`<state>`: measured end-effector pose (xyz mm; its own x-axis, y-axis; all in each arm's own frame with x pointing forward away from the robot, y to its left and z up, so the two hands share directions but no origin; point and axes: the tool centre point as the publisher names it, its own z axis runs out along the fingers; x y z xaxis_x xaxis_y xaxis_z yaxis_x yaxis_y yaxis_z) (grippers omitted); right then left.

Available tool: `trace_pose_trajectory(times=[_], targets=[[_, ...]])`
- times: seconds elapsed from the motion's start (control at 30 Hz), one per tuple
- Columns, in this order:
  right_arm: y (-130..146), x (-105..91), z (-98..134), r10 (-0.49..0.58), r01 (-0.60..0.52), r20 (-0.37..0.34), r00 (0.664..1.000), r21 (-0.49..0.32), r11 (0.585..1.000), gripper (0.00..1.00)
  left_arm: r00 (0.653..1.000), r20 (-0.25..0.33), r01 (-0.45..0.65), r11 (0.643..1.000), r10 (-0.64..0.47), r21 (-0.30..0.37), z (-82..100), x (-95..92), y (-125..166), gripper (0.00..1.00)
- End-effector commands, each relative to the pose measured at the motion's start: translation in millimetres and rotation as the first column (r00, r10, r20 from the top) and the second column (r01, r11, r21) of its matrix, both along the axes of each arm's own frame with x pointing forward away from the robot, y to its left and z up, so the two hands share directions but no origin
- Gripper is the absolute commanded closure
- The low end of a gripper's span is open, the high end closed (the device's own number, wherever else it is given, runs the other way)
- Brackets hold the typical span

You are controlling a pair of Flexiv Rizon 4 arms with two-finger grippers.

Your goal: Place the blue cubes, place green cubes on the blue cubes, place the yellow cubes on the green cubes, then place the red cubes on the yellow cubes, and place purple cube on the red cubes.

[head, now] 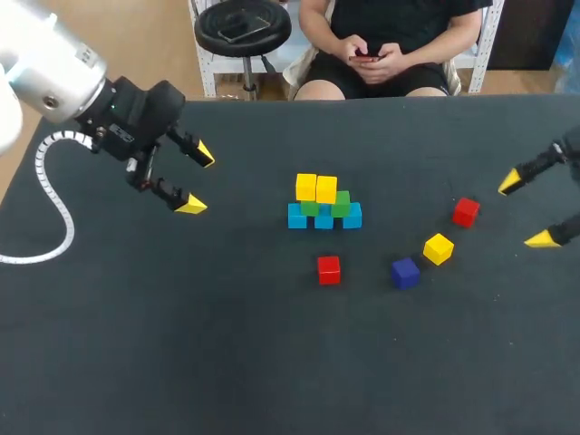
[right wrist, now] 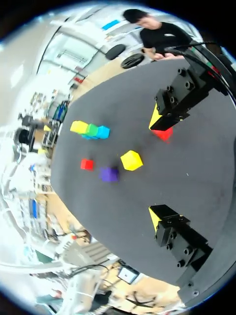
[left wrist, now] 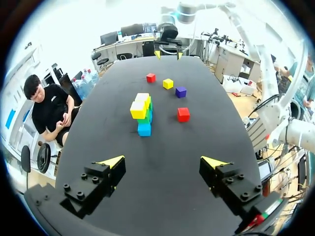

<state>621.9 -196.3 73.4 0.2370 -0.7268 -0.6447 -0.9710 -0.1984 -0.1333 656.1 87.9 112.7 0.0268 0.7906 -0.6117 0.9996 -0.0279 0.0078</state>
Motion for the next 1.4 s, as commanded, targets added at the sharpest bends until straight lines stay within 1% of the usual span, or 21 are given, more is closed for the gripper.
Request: trace_pose_trajectory(times=[0.03,0.07,0.1,0.23,0.33,0.43,0.5,0.57,0.67,0.73,0.87,1.0,1.4], targets=[[31.0,15.6,6.8,0.167,-0.16,0.028,0.986,-0.173,0.972,0.0,1.0,0.003,0.002,1.0,-0.002,-0.002,-0.7,-0.2,0.9,0.0],[35.2,16.4,7.4,0.192,-0.18,0.04,0.981,-0.196,0.964,0.0,1.0,0.003,0.002,1.0,-0.002,-0.002,-0.7,-0.2,0.9,0.0],[40.1,16.5,7.8,0.23,-0.216,0.049,0.972,-0.202,0.955,0.0,1.0,0.003,0.002,1.0,-0.002,-0.002,-0.7,-0.2,0.9,0.0],[51.1,19.7,4.8,0.308,-0.288,0.068,0.949,-0.214,0.934,0.0,1.0,0.003,0.002,1.0,-0.002,-0.002,-0.7,-0.2,0.9,0.0],[57.1,22.0,0.9,0.342,-0.321,0.067,0.937,-0.216,0.922,0.0,1.0,0.003,0.002,1.0,-0.002,-0.002,-0.7,-0.2,0.9,0.0],[61.3,22.8,-3.1,0.356,-0.336,0.064,0.932,-0.208,0.919,0.0,1.0,0.003,0.002,1.0,-0.002,-0.002,-0.7,-0.2,0.9,0.0],[63.7,22.3,-6.8,0.382,-0.363,0.064,0.922,-0.207,0.909,0.0,1.0,0.003,0.002,1.0,-0.002,-0.002,-0.7,-0.2,0.9,0.0],[65.9,21.1,-10.3,0.395,-0.374,0.053,0.917,-0.227,0.899,0.0,1.0,0.003,0.002,1.0,-0.002,-0.002,-0.7,-0.2,0.9,0.0],[67.7,18.5,-12.9,0.419,-0.4,0.053,0.907,-0.204,0.893,0.0,1.0,0.003,0.002,1.0,-0.002,-0.002,-0.7,-0.2,0.9,0.0],[68.8,16.5,-14.1,0.446,-0.428,0.057,0.893,-0.198,0.882,0.0,1.0,0.003,0.002,1.0,-0.002,-0.002,-0.7,-0.2,0.9,0.0],[70.6,15.0,-17.3,0.476,-0.457,0.049,0.878,-0.209,0.864,0.0,1.0,0.003,0.002,1.0,-0.002,-0.002,-0.7,-0.2,0.9,0.0],[71.4,13.5,-23.7,0.492,-0.472,0.041,0.87,-0.22,0.853,0.0,1.0,0.003,0.002,1.0,-0.002,-0.002,-0.7,-0.2,0.9,0.0],[69.5,10.3,-42.8,0.508,-0.49,0.026,0.861,-0.222,0.843,0.0,1.0,0.003,0.002,1.0,-0.002,-0.002,-0.7,-0.2,0.9,0.0]])
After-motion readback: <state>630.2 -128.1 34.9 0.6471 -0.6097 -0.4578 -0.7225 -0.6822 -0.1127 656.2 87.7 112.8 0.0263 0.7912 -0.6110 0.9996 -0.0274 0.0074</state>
